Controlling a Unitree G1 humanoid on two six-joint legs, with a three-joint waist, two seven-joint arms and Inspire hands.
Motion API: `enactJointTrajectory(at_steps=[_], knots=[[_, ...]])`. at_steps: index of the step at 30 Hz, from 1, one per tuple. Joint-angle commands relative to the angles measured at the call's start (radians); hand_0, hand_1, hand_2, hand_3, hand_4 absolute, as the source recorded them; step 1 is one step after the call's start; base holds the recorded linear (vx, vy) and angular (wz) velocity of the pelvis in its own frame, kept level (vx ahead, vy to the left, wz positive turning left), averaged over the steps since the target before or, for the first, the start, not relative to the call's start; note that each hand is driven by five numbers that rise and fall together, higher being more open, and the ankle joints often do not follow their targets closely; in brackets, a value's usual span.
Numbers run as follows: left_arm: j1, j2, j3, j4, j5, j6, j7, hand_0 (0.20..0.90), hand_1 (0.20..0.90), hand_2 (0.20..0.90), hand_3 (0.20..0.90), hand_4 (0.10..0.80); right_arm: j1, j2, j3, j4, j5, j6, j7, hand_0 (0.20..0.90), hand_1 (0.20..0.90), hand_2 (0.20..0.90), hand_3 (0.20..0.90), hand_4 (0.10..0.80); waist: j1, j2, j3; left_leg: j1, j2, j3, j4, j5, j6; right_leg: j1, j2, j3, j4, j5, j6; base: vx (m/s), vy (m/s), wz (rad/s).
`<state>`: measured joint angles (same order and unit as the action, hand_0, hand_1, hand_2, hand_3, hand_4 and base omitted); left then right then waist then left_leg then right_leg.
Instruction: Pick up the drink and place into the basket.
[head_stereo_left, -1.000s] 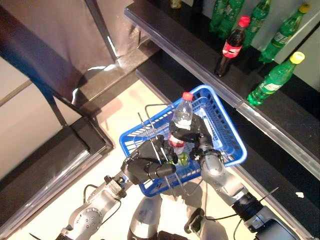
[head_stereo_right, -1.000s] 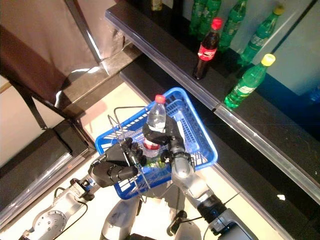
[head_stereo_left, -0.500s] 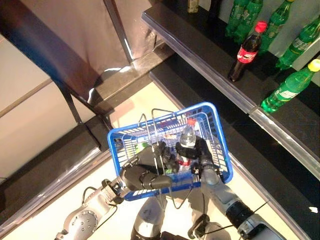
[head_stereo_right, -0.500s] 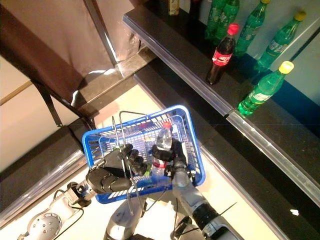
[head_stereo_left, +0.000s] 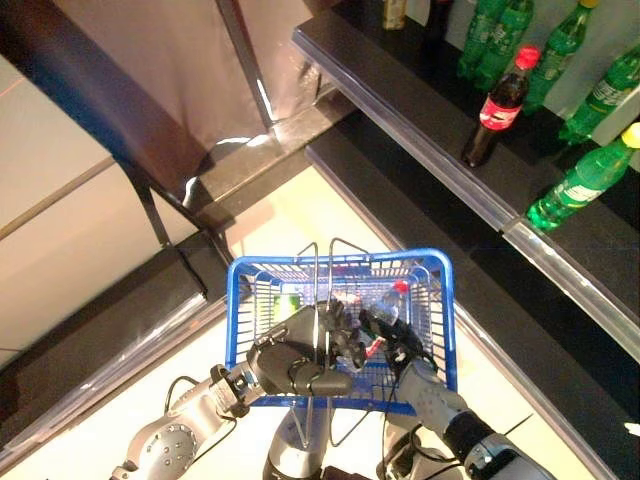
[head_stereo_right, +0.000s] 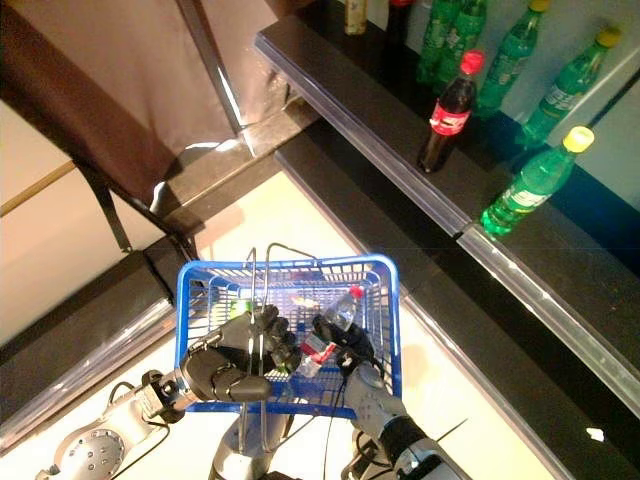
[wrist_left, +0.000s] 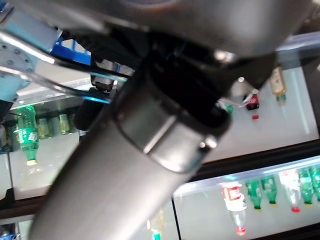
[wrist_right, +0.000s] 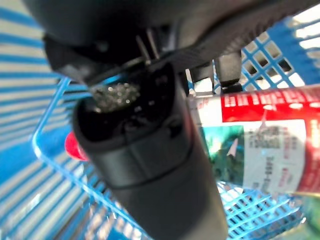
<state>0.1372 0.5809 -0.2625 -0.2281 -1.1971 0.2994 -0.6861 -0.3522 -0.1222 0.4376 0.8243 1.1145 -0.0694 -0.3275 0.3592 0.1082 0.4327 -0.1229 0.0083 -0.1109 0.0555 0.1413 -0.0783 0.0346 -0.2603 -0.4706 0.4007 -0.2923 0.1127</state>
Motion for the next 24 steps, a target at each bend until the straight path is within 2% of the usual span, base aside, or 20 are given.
enactJointTrajectory(at_steps=[1, 2, 3, 5, 6, 11, 16, 24], knots=[[-0.107, -0.102, 0.018, -0.288, -0.196, -0.124, -0.227, 0.300, 0.300, 0.300, 0.200, 0.100, -0.104, 0.060, -0.060, 0.055, 0.155, -0.063, 0.037, 0.300, 0.300, 0.300, 0.200, 0.100, 0.041, -0.004, -0.131, 0.001, -0.070, -0.025, 0.079, -0.096, 0.031, 0.002, 0.072, -0.040, -0.165, 0.208, -0.075, 0.042, -0.022, 0.27], [-0.109, -0.100, 0.019, -0.287, -0.199, -0.119, -0.226, 0.300, 0.300, 0.300, 0.200, 0.100, -0.112, 0.060, -0.074, 0.070, 0.174, -0.060, 0.034, 0.300, 0.300, 0.300, 0.200, 0.100, 0.044, -0.005, -0.131, 0.002, -0.071, -0.028, 0.079, -0.096, 0.032, 0.003, 0.073, -0.041, -0.165, 0.209, -0.075, 0.040, -0.020, 0.22], [-0.110, -0.099, 0.020, -0.285, -0.199, -0.116, -0.226, 0.300, 0.300, 0.300, 0.200, 0.100, -0.117, 0.060, -0.081, 0.076, 0.187, -0.062, 0.031, 0.425, 0.425, 0.425, 0.345, 0.245, 0.046, -0.005, -0.131, 0.002, -0.071, -0.029, 0.079, -0.096, 0.033, 0.004, 0.073, -0.041, -0.165, 0.210, -0.075, 0.053, -0.018, 0.11], [-0.113, -0.097, 0.019, -0.291, -0.208, -0.103, -0.209, 0.300, 0.300, 0.300, 0.200, 0.100, -0.133, 0.059, -0.114, 0.106, 0.220, -0.066, 0.023, 0.775, 0.775, 0.775, 0.755, 0.655, 0.051, -0.007, -0.131, 0.006, -0.072, -0.033, 0.077, -0.097, 0.036, 0.006, 0.074, -0.042, -0.163, 0.212, -0.074, 0.055, -0.019, 0.05], [-0.114, -0.094, 0.023, -0.296, -0.216, -0.090, -0.201, 0.300, 0.300, 0.300, 0.200, 0.100, -0.143, 0.054, -0.132, 0.118, 0.219, -0.061, 0.019, 0.900, 0.900, 0.900, 0.900, 0.800, 0.053, -0.008, -0.131, 0.005, -0.072, -0.038, 0.077, -0.096, 0.038, 0.006, 0.077, -0.043, -0.165, 0.215, -0.073, 0.033, -0.021, 0.11], [-0.114, -0.097, 0.022, -0.294, -0.220, -0.060, -0.154, 0.300, 0.300, 0.300, 0.200, 0.100, -0.139, 0.053, -0.141, 0.114, 0.216, -0.092, 0.024, 0.900, 0.900, 0.900, 0.900, 0.800, 0.053, -0.012, -0.127, 0.008, -0.071, -0.040, 0.072, -0.095, 0.044, 0.002, 0.079, -0.038, -0.161, 0.220, -0.069, 0.028, -0.018, 0.02], [-0.105, -0.101, 0.024, -0.275, -0.195, -0.062, -0.115, 0.300, 0.300, 0.300, 0.200, 0.100, -0.111, 0.053, -0.111, 0.035, 0.184, -0.129, 0.021, 0.900, 0.900, 0.900, 0.900, 0.800, 0.043, -0.017, -0.124, 0.009, -0.067, -0.031, 0.070, -0.096, 0.048, -0.004, 0.080, -0.030, -0.160, 0.222, -0.066, 0.007, -0.002, 0.00], [-0.053, -0.129, 0.040, -0.222, -0.133, -0.104, -0.097, 0.300, 0.300, 0.300, 0.200, 0.100, 0.015, 0.019, -0.028, -0.254, 0.086, -0.164, -0.005, 0.900, 0.900, 0.900, 0.900, 0.800, -0.002, -0.030, -0.112, 0.011, -0.051, 0.005, 0.056, -0.095, 0.053, -0.024, 0.088, -0.003, -0.160, 0.223, -0.064, -0.008, -0.001, -0.04]])
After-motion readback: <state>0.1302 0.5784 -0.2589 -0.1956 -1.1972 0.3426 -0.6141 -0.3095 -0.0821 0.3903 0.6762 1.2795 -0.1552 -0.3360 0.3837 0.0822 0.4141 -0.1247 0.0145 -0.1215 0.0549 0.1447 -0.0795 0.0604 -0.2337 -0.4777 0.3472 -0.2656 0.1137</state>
